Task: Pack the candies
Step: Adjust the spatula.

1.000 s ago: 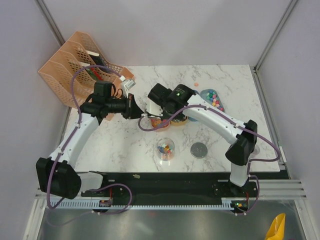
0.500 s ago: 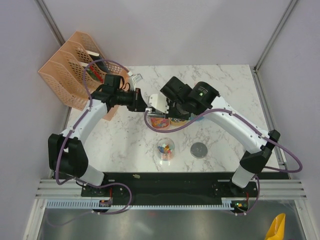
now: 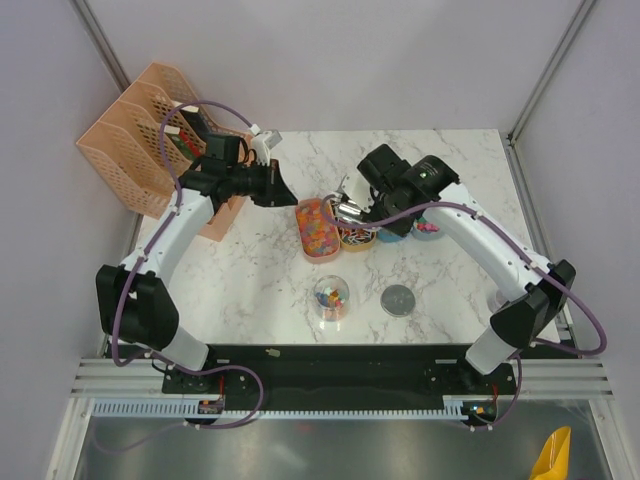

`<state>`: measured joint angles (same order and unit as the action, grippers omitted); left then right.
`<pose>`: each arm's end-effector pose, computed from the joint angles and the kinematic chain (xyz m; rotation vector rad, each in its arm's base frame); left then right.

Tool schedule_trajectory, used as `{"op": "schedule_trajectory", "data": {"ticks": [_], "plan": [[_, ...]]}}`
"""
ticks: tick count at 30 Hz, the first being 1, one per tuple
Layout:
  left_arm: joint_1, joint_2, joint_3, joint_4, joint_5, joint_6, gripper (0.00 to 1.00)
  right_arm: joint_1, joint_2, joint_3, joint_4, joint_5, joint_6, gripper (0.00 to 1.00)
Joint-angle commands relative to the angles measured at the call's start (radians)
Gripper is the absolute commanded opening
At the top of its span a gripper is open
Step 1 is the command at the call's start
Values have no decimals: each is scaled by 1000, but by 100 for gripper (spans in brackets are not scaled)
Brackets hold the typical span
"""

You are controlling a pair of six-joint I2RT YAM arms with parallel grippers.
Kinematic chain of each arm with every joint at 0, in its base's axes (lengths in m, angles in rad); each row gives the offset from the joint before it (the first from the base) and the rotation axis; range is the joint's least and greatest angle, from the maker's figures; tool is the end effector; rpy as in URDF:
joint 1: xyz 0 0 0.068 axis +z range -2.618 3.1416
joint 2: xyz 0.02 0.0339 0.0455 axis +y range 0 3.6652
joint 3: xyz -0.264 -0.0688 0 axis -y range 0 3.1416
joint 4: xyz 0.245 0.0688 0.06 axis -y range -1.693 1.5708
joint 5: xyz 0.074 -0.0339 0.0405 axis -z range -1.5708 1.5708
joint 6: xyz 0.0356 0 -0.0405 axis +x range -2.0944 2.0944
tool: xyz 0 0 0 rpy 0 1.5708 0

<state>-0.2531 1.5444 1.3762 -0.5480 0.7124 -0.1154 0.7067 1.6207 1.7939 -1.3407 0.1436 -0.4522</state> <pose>0.3241 -0.1079 0.3293 0.5322 2.2064 -1.0052 0.2368 0.1955 0.3780 -1.4566 2.2990 -0.1235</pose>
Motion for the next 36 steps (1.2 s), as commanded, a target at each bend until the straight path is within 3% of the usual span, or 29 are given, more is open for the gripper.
{"op": "schedule_trajectory", "data": {"ticks": [1, 7, 11, 16, 25, 36], "plan": [[0, -27, 11, -6, -33, 17, 2, -42, 22, -28, 11, 21, 43, 0], [0, -23, -60, 6, -122, 31, 2, -134, 155, 21, -35, -58, 136, 0], [-8, -6, -69, 74, -52, -19, 2, -136, 189, 22, -26, -84, 141, 0], [-49, 101, 33, 112, 42, -90, 2, -136, 209, 53, -18, -114, 121, 0], [-144, 299, 202, 114, 35, -102, 2, -119, 191, 111, -28, -177, 98, 0], [-218, 388, 284, 112, 19, -98, 2, -101, 130, 102, -28, -194, 72, 0]]}}
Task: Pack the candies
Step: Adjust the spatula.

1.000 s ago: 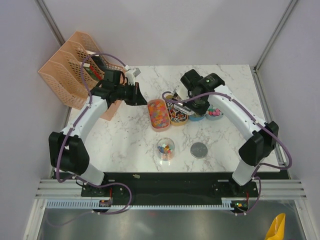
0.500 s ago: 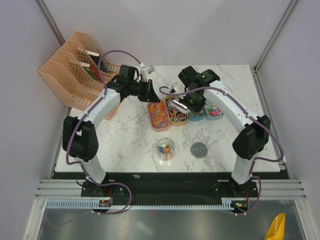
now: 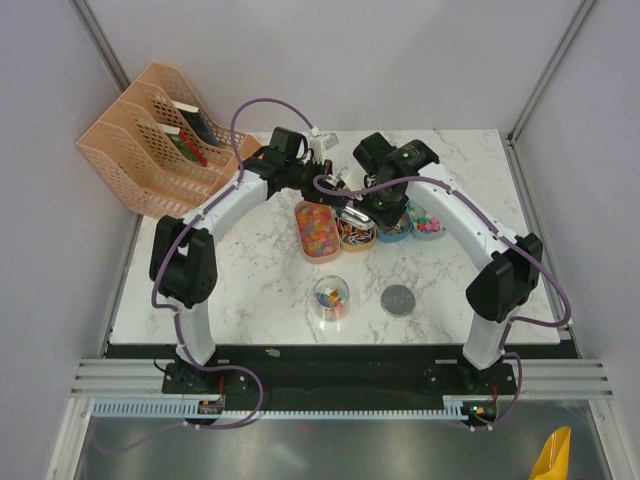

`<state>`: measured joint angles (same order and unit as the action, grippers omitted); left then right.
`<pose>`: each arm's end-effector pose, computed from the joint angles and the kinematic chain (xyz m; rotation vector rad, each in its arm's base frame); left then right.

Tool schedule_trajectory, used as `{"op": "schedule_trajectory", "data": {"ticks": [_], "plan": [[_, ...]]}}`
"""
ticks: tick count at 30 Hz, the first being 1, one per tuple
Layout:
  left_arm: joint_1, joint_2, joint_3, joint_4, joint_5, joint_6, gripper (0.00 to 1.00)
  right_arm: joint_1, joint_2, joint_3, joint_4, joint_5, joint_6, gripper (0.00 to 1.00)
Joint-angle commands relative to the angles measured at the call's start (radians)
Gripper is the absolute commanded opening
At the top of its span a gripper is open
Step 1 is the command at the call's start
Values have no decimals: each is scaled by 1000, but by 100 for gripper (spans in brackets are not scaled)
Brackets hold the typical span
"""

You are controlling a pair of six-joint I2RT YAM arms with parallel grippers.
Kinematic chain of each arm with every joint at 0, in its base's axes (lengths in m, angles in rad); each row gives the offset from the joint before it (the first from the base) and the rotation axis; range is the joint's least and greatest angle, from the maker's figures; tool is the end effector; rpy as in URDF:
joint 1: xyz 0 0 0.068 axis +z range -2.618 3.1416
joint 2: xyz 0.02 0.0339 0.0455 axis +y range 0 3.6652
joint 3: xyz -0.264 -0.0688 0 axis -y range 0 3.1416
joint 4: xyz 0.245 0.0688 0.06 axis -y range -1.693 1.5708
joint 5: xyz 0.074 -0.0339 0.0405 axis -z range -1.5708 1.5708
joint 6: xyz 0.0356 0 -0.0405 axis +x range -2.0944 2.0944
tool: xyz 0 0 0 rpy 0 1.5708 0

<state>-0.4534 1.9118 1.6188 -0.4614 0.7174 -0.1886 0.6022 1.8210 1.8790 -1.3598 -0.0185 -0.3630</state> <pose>0.3796 -0.2110 0.2799 0.6846 2.2681 -1.1512 0.2927 0.2020 0.3377 -1.3378 2.5457 0.0728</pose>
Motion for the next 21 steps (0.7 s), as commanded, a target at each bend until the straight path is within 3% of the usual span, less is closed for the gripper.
{"op": "schedule_trajectory", "data": {"ticks": [1, 10, 17, 21], "plan": [[-21, 24, 41, 27, 16, -25, 2, 4, -77, 23, 7, -28, -16, 0], [-71, 52, 35, 27, 16, -25, 2, 2, -111, 144, 67, -75, 18, 0], [-90, 49, 42, 26, -9, -18, 2, -12, -135, 91, 82, -63, 33, 0], [-79, -3, 70, -22, -129, 26, 3, -65, -184, -9, 94, -31, 74, 0]]}}
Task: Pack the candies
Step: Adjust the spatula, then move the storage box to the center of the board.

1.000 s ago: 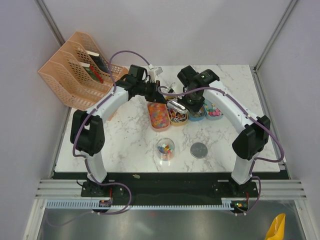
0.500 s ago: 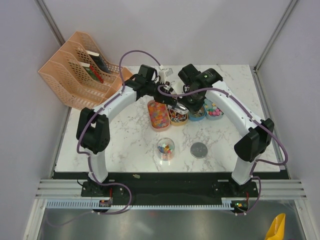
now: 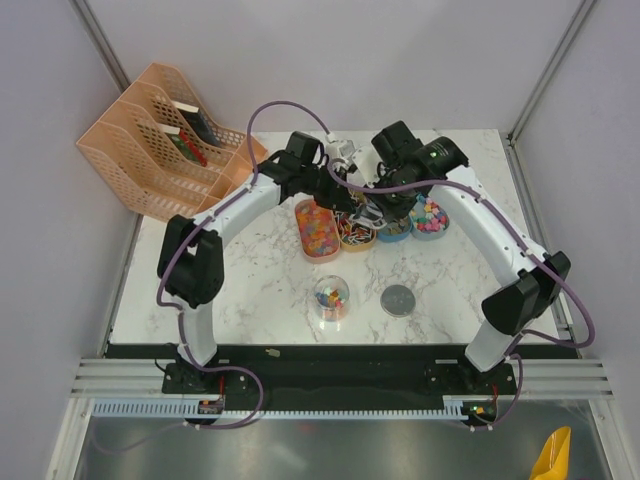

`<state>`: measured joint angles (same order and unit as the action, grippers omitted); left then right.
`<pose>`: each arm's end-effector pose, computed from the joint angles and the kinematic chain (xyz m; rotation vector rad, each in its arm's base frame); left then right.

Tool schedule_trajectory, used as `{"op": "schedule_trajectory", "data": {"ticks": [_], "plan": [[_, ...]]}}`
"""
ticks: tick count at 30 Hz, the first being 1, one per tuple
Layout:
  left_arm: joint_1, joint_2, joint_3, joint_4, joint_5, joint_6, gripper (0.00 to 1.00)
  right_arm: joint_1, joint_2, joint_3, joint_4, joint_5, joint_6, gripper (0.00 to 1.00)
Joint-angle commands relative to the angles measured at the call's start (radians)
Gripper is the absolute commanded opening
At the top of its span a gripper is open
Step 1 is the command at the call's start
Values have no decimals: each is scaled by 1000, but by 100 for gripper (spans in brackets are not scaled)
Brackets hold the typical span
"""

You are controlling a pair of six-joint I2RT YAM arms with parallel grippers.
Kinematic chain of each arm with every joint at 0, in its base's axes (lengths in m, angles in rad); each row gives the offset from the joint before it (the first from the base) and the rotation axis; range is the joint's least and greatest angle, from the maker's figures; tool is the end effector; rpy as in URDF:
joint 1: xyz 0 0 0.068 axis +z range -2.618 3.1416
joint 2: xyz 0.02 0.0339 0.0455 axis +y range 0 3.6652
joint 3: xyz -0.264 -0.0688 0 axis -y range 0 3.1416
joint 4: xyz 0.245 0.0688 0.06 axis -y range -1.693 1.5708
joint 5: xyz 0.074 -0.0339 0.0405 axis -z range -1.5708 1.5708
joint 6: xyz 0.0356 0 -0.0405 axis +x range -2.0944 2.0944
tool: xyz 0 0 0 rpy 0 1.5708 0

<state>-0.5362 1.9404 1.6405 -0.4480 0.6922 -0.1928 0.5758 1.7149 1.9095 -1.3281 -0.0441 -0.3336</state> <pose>0.3679 -0.2451 0.2756 0.7688 2.2608 -1.1617 0.2785 0.1827 0.3818 -1.2020 2.4286 0.1321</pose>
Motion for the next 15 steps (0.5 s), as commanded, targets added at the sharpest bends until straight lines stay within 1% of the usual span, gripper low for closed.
{"op": "schedule_trajectory", "data": {"ticks": [1, 2, 3, 4, 5, 6, 7, 8, 9, 10, 11, 12, 15], "plan": [[10, -47, 47, -38, -143, 39, 4, -51, -89, -82, 61, 3, 57, 0], [25, -88, 39, -38, -219, 58, 7, -63, -103, -98, 61, 0, 73, 0], [33, -110, 27, -38, -262, 68, 9, -89, -104, -110, 55, -2, 100, 0], [44, -132, -10, -32, -352, 78, 11, -100, -103, -122, 50, -13, 114, 0], [48, -158, -37, -28, -393, 93, 12, -109, -88, -124, 44, -17, 129, 0], [53, -202, -103, -8, -428, 99, 12, -120, -80, -128, 38, -22, 163, 0], [58, -225, -141, -1, -504, 104, 12, -123, -71, -132, 41, -25, 177, 0], [58, -245, -180, 3, -541, 99, 10, -125, -51, -133, 40, -31, 186, 0], [58, -286, -265, 14, -571, 93, 8, -125, -38, -129, 41, -33, 214, 0], [58, -305, -309, 26, -612, 84, 5, -123, -25, -119, 43, -36, 220, 0], [58, -322, -350, 34, -620, 57, 2, -125, 1, -113, 41, -54, 231, 0], [58, -354, -423, 41, -620, 47, 2, -125, 17, -104, 38, -62, 240, 0], [58, -382, -523, 71, -614, 27, 2, -123, 66, -72, 38, -72, 277, 0]]}}
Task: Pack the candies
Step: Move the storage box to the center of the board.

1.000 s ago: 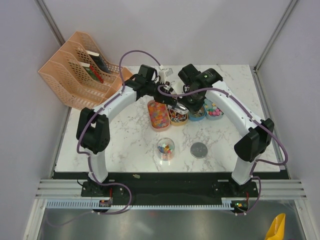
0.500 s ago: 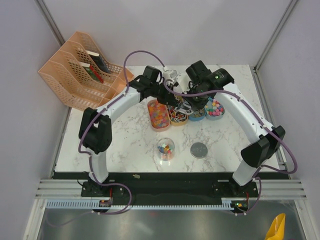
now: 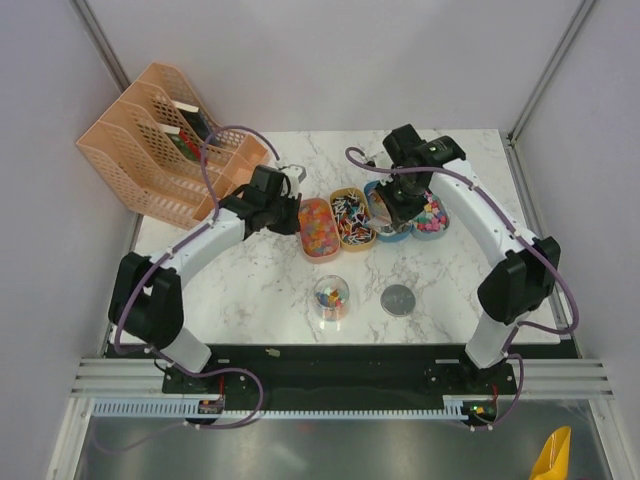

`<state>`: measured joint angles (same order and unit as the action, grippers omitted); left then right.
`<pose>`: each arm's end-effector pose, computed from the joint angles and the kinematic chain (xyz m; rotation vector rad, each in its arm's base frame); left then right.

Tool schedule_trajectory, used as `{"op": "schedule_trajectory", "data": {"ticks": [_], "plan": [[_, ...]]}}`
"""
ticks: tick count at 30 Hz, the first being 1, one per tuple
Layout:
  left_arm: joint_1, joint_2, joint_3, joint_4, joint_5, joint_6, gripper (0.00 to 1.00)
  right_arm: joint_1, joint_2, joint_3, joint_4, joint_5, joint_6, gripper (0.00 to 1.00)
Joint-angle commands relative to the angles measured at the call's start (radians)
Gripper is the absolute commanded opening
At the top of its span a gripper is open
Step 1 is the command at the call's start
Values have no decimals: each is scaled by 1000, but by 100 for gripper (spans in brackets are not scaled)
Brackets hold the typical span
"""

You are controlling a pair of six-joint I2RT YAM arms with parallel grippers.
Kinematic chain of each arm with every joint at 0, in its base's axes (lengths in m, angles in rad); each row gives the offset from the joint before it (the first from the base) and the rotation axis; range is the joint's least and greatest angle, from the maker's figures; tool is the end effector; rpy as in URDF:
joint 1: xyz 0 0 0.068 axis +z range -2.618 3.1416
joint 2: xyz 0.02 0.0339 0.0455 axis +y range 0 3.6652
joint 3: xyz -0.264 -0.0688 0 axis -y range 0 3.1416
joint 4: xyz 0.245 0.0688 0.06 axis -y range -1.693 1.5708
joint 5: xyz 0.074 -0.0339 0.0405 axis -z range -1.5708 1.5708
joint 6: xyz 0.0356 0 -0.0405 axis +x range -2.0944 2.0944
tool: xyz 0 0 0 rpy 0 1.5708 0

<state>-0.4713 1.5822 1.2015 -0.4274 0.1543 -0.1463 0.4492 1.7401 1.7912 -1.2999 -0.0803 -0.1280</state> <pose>0.3077 -0.1630 0.2632 0.4652 2.3743 -0.4728 0.3057 0.1505 0.3423 -0.8234 2.7084 0.1858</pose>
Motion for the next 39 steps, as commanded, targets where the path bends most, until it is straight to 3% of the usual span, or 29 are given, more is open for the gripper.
{"op": "schedule_trajectory", "data": {"ticks": [1, 15, 28, 39], "plan": [[-7, -22, -95, 58, -79, -15, 2, 3, 50, 51, 8, -41, 83, 0], [-4, 208, 0, 59, -119, 30, 2, -3, 134, 23, -1, -116, 128, 0], [-24, 380, 168, 59, -7, 36, 2, -24, 131, -6, 10, -36, 128, 0], [-81, 406, 211, 52, 37, 14, 2, -56, 99, -44, 14, 74, 96, 0]]}}
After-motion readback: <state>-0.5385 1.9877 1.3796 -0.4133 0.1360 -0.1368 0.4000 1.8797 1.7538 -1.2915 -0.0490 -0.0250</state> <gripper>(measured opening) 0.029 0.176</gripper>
